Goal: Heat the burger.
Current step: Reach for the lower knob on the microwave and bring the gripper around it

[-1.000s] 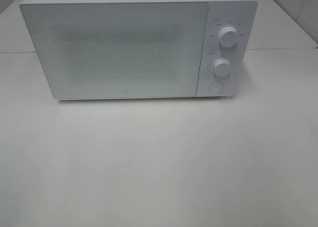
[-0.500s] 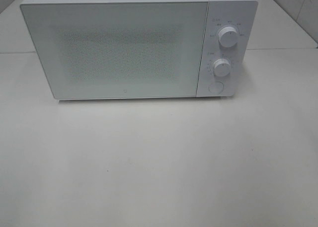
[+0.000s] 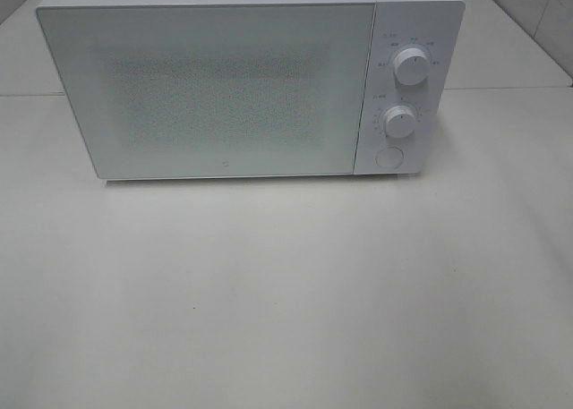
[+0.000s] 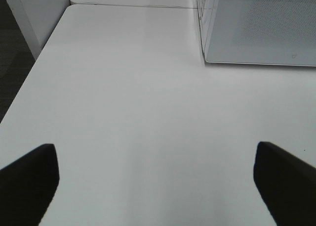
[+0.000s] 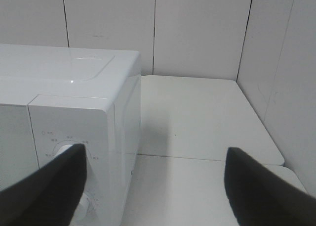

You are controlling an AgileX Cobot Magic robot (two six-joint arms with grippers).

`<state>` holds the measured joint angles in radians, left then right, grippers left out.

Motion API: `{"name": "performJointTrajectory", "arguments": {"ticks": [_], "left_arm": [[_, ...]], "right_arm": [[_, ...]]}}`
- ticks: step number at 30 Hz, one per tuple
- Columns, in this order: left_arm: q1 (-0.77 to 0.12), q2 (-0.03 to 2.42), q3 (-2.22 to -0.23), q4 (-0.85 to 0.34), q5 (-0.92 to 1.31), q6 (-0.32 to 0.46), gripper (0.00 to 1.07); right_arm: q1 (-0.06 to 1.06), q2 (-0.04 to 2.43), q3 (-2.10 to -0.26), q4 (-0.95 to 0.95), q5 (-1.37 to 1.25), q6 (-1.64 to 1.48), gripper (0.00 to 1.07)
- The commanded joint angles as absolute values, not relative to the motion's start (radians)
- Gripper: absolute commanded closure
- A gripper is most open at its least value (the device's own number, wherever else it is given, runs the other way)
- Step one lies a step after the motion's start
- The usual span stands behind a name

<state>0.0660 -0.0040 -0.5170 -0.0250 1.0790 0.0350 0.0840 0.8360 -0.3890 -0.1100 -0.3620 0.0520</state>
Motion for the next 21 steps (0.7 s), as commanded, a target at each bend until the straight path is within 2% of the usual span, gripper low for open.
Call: {"name": "performJointTrajectory", "arguments": {"ticks": [1, 9, 13, 14, 16, 17, 18, 19, 21], "left_arm": [[0.068, -0.018, -0.515, -0.035, 1.071, 0.038, 0.07], [0.068, -0.018, -0.515, -0.035, 1.071, 0.038, 0.07], [0.068, -0.018, -0.515, -0.035, 1.071, 0.038, 0.07], [0.068, -0.018, -0.515, -0.035, 1.071, 0.038, 0.07], [0.068, -0.018, -0.515, -0.035, 1.071, 0.038, 0.07], [0.068, -0.018, -0.515, -0.035, 1.071, 0.038, 0.07], [0.068, -0.018, -0.515, -0.035, 1.071, 0.038, 0.07], [0.068, -0.018, -0.515, -0.035, 1.071, 0.038, 0.07], [0.068, -0.018, -0.515, -0.035, 1.071, 0.038, 0.07]], "right_arm": [[0.087, 0.925, -0.386, -0.12, -0.466, 0.041, 0.31], [0.087, 1.072, -0.379, -0.112, -0.614, 0.008, 0.31], [0.088, 1.133, -0.353, -0.042, -0.702, -0.068, 0.31], [0.112, 1.158, -0.334, 0.046, -0.735, -0.139, 0.31], [0.133, 1.174, -0.325, 0.095, -0.758, -0.194, 0.31], [0.187, 1.202, -0.309, 0.189, -0.807, -0.3, 0.31], [0.187, 1.202, -0.309, 0.189, -0.807, -0.3, 0.31], [0.252, 1.228, -0.3, 0.291, -0.849, -0.396, 0.31], [0.288, 1.243, -0.298, 0.339, -0.869, -0.43, 0.31]]}}
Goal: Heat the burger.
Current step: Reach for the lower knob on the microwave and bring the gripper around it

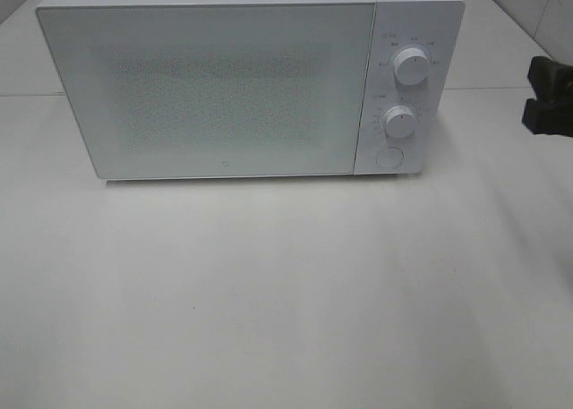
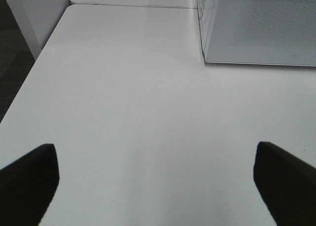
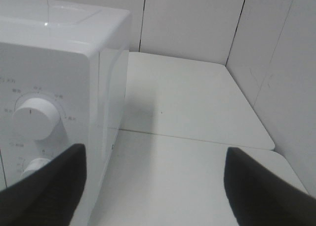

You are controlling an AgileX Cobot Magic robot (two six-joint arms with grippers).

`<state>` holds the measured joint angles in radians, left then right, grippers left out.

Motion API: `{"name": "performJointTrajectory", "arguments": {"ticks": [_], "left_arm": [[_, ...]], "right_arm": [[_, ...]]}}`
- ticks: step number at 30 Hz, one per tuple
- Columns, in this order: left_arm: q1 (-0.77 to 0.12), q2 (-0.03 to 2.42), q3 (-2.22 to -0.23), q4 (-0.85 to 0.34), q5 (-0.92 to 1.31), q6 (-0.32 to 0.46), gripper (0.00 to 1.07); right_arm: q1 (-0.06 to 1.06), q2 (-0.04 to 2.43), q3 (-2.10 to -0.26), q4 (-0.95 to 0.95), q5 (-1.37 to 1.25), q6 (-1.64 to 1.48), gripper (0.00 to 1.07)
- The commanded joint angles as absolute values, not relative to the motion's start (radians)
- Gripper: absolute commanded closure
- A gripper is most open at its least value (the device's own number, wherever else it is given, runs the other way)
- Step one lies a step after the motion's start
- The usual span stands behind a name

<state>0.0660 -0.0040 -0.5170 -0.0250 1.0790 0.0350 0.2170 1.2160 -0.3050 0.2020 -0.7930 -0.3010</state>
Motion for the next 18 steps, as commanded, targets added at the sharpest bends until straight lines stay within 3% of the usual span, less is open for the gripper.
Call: {"name": "performJointTrajectory", "arguments": {"ticks": [1, 8, 12, 18], "left_arm": [[0.068, -0.018, -0.515, -0.035, 1.071, 0.038, 0.07], [0.068, -0.018, -0.515, -0.035, 1.071, 0.038, 0.07], [0.068, -0.018, -0.515, -0.035, 1.071, 0.038, 0.07], [0.068, -0.018, -0.515, -0.035, 1.071, 0.038, 0.07]], "right_arm": [[0.355, 1.277, -0.298, 0.407, -0.904, -0.465, 0.31], [0.489, 1.355, -0.3, 0.486, -0.996, -0.471, 0.29], [0.565, 1.422, -0.3, 0.591, -1.044, -0.427, 0.2], [0.658, 1.515, -0.303, 0.682, -1.168, -0.409, 0.18]]}}
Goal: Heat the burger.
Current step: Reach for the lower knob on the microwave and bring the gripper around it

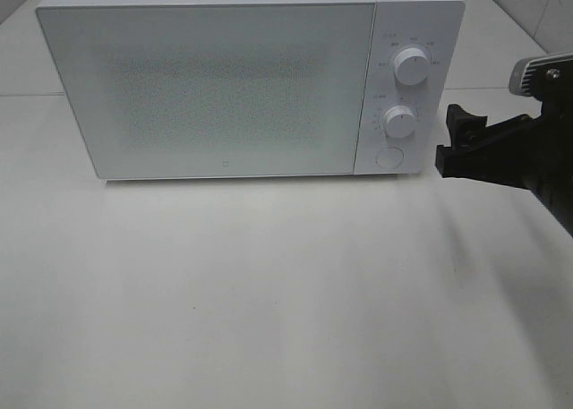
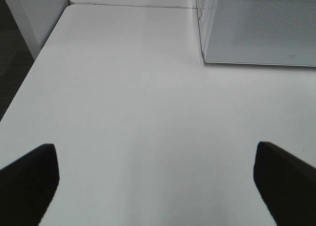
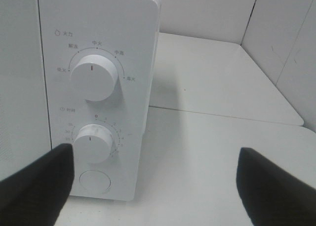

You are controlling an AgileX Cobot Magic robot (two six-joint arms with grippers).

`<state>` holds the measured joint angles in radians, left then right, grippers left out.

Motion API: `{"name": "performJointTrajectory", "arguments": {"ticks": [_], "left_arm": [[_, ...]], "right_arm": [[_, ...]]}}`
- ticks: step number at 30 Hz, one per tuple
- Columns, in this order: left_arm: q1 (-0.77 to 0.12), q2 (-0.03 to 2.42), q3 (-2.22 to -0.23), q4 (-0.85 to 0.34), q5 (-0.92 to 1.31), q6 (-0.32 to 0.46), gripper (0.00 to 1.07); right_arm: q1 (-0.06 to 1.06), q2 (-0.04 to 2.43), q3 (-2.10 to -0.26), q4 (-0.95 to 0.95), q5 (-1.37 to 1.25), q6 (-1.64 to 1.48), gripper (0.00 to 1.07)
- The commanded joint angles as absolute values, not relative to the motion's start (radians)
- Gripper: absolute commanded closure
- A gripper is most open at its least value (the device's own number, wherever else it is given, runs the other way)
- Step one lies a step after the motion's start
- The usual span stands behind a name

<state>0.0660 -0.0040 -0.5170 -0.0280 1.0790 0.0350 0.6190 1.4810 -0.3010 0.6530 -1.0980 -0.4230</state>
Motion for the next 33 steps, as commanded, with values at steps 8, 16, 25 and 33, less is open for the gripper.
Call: {"name": "performJointTrajectory", "arguments": {"ticks": [8, 16, 25, 33], "left_arm": [[0.068, -0.018, -0.515, -0.035, 1.071, 0.038, 0.07], [0.068, -0.018, -0.515, -0.035, 1.071, 0.038, 0.07], [0.068, -0.018, -0.515, -0.035, 1.071, 0.038, 0.07], [0.068, -0.018, -0.515, -0.035, 1.071, 0.038, 0.07]], "right_arm": [[0.75, 1.635, -0.381, 0.765, -1.22, -0.405, 0.18], [0.75, 1.755, -0.486, 0.775, -1.23, -0.388, 0.2], [0.747, 1.905, -0.576, 0.779, -1.297, -0.364, 0.21], [0.696, 1.978, -0.653, 0.771, -1.295, -0.348, 0.22]]}}
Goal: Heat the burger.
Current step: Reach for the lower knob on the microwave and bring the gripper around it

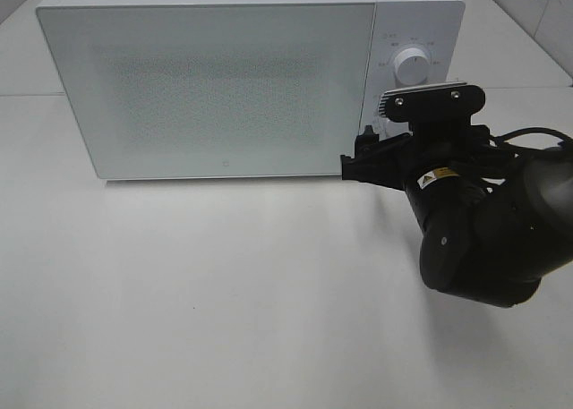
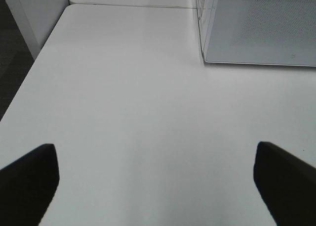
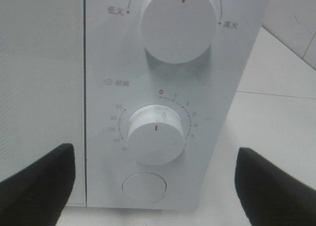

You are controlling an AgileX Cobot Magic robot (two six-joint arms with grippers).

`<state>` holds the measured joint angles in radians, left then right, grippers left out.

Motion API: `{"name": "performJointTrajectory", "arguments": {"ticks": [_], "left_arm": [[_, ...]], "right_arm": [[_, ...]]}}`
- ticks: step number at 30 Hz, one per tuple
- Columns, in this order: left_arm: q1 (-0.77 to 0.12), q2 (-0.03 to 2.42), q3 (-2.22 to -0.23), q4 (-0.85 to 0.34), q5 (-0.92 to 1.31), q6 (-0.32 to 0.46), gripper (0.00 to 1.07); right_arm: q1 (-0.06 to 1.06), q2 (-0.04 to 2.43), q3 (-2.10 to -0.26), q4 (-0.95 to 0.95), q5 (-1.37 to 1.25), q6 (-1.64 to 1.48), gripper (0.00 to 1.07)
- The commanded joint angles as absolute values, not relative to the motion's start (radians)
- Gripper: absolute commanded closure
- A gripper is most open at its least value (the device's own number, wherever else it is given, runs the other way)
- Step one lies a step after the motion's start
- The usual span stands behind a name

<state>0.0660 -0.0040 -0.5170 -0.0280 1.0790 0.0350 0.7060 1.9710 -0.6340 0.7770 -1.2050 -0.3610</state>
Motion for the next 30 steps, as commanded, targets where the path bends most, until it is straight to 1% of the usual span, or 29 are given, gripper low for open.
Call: {"name": "performJointTrajectory", "arguments": {"ticks": [1, 8, 13, 30], "left_arm": [[0.068, -0.018, -0.515, -0.035, 1.071, 0.038, 0.07], [0.068, -0.018, -0.515, -0.035, 1.071, 0.038, 0.07], [0.068, -0.018, -0.515, -0.035, 1.071, 0.038, 0.07], [0.068, -0.018, -0.515, -0.035, 1.071, 0.038, 0.07]], "right_arm": [[0.696, 1.978, -0.653, 0.771, -1.295, -0.348, 0.22], [0.665, 2.031, -0.74, 0.75, -1.263, -0.346, 0.24], [0.665, 2.046, -0.767, 0.749, -1.247, -0.346, 0.25], [0.665, 2.071, -0.77, 0.748, -1.242, -0.323, 0.3]]}}
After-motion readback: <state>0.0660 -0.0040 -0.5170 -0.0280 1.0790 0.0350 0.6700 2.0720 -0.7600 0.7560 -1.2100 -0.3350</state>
